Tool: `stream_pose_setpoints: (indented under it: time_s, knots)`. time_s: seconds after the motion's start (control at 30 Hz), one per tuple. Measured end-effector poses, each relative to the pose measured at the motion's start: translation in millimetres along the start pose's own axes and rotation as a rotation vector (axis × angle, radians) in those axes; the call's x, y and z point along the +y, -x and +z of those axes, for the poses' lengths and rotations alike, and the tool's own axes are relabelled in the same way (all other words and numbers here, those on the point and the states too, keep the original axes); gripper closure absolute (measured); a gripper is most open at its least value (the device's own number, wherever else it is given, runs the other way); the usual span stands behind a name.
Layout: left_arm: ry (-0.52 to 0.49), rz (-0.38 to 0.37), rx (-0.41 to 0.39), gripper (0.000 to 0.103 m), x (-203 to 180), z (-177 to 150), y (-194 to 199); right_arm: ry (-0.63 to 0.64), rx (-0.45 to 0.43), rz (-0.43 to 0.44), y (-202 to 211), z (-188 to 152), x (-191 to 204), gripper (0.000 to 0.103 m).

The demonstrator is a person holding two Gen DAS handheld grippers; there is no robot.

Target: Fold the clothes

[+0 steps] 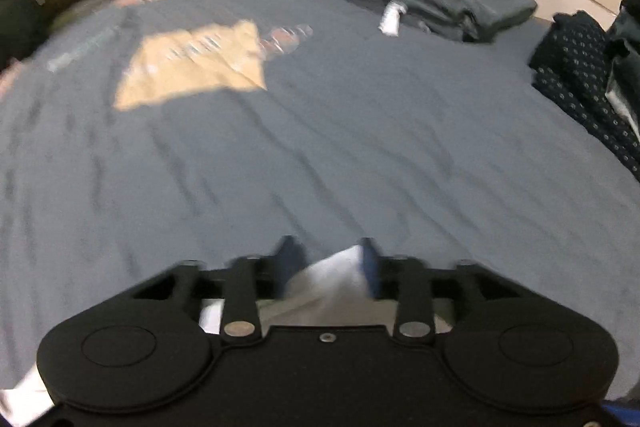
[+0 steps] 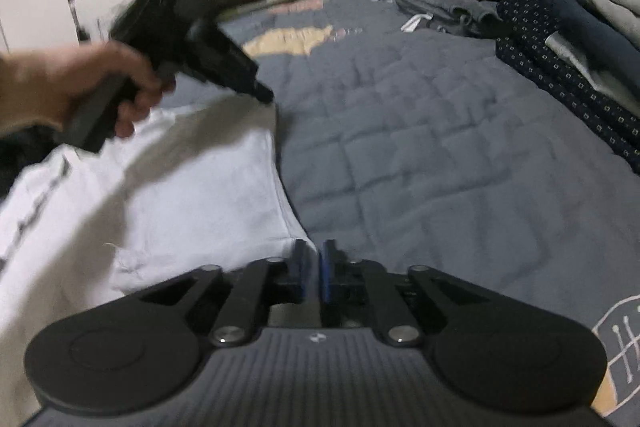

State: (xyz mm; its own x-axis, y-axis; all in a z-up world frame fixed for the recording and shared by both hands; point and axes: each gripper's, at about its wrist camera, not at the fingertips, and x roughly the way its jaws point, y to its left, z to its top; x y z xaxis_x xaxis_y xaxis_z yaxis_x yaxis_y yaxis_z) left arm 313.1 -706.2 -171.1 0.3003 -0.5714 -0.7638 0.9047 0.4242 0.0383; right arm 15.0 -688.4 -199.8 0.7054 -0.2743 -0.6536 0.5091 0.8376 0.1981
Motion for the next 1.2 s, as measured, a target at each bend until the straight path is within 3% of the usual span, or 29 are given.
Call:
stream_pose_setpoints:
  time_s: [0.1,0.2,0.27,0.43,0.53,0.6,0.7,0.87,1.07,1.2]
  knots:
    - [0.04,-0.001,-0.061,0.058,10,-13,53,-0.003,0.019,0.034,11,15,-3,0.095]
    - [0.106,0.0,-0.122,0.057,15,-51,127,0.015,-0.085,0.034,32,26,-1,0.092]
    - [0.16,0.011,-0.15,0.055,13,-86,179,0.044,-0.074,0.067,32,27,2,0.091]
    - [0.298,0.061,-0.158,0.048,-2,-191,304,0.046,0.062,0.063,18,20,8,0.09]
    - [0.338,0.124,-0.171,0.046,-13,-239,358,0.018,0.024,0.093,41,28,12,0.087]
    - [0.354,0.172,-0.178,0.043,-18,-271,390,0.009,-0.026,0.105,65,31,18,0.074]
    - [0.371,0.235,-0.168,0.043,-22,-308,422,0.006,-0.044,0.099,96,20,23,0.06]
    - [0.404,0.339,-0.148,0.043,-26,-369,444,0.004,-0.03,0.063,144,-12,29,0.058]
    - [0.55,0.358,-0.124,0.043,-19,-445,455,-0.025,0.018,-0.01,183,-68,23,0.056]
    - [0.481,0.413,-0.123,0.043,-36,-477,461,-0.062,-0.006,-0.057,204,-103,14,0.056]
